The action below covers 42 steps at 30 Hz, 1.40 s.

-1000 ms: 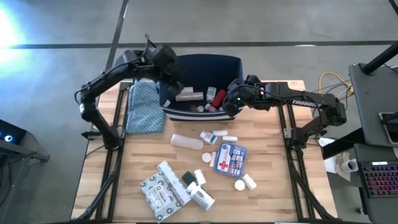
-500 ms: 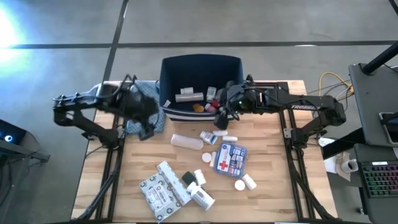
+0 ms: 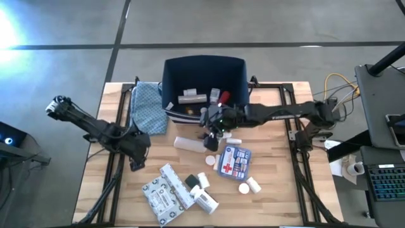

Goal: Pick & place medical supplies in basket/bin
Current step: Put the orange pill bottle into the blue bin

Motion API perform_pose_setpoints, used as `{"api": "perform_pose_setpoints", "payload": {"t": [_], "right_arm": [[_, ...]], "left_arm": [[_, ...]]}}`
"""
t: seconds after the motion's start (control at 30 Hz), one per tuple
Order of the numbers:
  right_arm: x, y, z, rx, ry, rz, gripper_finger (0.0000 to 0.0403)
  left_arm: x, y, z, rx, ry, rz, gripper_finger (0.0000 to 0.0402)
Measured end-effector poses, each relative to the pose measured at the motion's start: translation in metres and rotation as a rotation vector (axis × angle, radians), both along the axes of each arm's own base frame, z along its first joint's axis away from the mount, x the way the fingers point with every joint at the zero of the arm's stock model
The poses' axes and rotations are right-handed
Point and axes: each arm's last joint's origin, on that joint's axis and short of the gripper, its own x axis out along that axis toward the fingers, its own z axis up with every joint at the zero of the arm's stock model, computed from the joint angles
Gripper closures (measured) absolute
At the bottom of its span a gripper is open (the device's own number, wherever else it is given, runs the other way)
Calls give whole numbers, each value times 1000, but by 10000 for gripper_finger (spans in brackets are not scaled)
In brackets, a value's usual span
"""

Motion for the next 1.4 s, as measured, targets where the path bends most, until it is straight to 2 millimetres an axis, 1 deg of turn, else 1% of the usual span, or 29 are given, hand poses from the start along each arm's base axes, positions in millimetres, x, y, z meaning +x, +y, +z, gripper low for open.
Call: {"api": "perform_pose_setpoints", "payload": {"t": [0.1,0.2,0.33,0.37,0.4,0.5,0.57,0.67,0.73,0.8,0.97,1.13,1.2,1.27,1.33,1.4], "right_arm": [[12,10,-17,-3,29,8,158],[21,21,-33,-38,52,-29,158],[23,38,-55,-124,125,-97,158],[23,42,-56,-153,135,-111,159],[21,48,-52,-188,131,-130,159],[11,64,-10,-276,27,-192,159],[6,71,9,-325,-16,-226,159],[4,70,26,-395,-34,-279,159],[2,67,40,-407,-64,-302,159],[-1,65,47,-405,-67,-310,159],[0,63,46,-391,-58,-370,159],[-6,60,75,-439,-144,-454,159],[-6,55,85,-453,-158,-474,159],[-5,45,94,-445,-181,-521,159],[-6,27,103,-414,-212,-612,159],[-7,6,106,-395,-220,-712,160]], "left_arm": [[-5,0,-21,30,63,-4,107],[-8,2,-39,53,107,-5,107],[-12,4,-60,71,141,-4,107],[-13,4,-63,73,145,-5,107],[-14,5,-67,76,150,-5,107],[-16,6,-72,92,161,-31,107],[-16,7,-74,105,155,-61,107],[-16,8,-73,135,135,-71,107],[-15,8,-72,152,113,-67,107],[-15,8,-72,164,100,-64,107],[-13,8,-72,170,82,-54,107],[-14,8,-71,165,74,-23,107],[-13,8,-71,158,70,-4,107],[-13,8,-71,152,67,12,107],[-13,8,-71,147,63,27,107],[-12,8,-71,140,50,29,107]]}}
